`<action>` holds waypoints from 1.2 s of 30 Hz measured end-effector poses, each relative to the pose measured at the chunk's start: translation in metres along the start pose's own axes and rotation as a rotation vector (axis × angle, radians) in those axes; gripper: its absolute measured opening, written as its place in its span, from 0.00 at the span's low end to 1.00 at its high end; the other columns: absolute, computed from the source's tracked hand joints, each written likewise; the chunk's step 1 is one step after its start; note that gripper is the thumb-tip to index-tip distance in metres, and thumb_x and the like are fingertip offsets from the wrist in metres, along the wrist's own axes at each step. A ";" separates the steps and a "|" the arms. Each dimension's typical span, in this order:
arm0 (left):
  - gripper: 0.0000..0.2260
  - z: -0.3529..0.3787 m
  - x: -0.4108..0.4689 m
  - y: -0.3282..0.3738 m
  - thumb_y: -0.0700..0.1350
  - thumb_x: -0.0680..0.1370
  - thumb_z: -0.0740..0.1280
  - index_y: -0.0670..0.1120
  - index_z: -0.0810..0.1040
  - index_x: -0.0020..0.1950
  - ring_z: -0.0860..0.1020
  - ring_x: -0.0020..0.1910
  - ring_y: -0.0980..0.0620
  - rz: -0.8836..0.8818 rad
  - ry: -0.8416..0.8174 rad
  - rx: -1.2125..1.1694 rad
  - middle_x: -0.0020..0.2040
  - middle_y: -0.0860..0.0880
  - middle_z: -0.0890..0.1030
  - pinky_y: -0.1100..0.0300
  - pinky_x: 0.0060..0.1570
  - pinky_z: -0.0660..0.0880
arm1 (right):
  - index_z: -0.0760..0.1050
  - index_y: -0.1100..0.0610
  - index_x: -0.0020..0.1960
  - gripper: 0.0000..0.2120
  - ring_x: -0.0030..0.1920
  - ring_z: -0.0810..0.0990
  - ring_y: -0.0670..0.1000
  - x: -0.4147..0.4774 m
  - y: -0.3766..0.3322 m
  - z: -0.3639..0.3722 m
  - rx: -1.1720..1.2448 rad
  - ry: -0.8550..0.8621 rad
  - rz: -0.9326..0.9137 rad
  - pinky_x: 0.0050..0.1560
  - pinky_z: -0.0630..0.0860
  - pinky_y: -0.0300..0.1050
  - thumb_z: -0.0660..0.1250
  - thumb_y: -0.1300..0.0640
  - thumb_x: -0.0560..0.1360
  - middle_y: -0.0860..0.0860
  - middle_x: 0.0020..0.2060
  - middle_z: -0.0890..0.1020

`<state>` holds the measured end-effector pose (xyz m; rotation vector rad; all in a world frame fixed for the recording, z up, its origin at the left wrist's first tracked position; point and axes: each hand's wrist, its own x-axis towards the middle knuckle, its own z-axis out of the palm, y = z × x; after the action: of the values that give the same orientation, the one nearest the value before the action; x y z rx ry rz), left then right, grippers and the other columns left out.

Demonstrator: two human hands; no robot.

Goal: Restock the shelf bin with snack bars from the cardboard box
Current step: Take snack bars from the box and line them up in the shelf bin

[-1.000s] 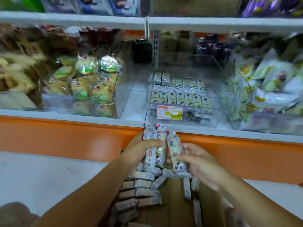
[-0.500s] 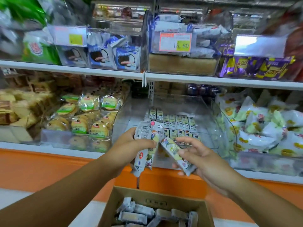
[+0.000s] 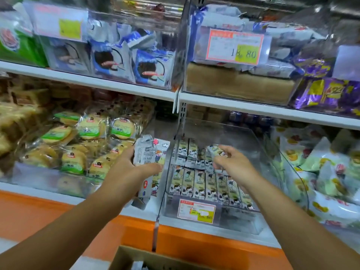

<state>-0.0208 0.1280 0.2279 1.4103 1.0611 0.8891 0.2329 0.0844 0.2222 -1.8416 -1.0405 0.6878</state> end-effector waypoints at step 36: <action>0.14 0.030 -0.011 0.013 0.43 0.72 0.75 0.51 0.78 0.55 0.84 0.36 0.47 0.052 -0.121 -0.195 0.39 0.49 0.84 0.49 0.29 0.78 | 0.69 0.44 0.50 0.11 0.46 0.79 0.45 -0.092 -0.024 0.027 -0.048 -0.218 -0.453 0.50 0.78 0.46 0.70 0.48 0.73 0.44 0.44 0.78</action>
<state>0.0056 0.1079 0.2376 1.3154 0.8273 0.9071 0.1571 0.0226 0.2347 -1.5113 -1.5658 0.5980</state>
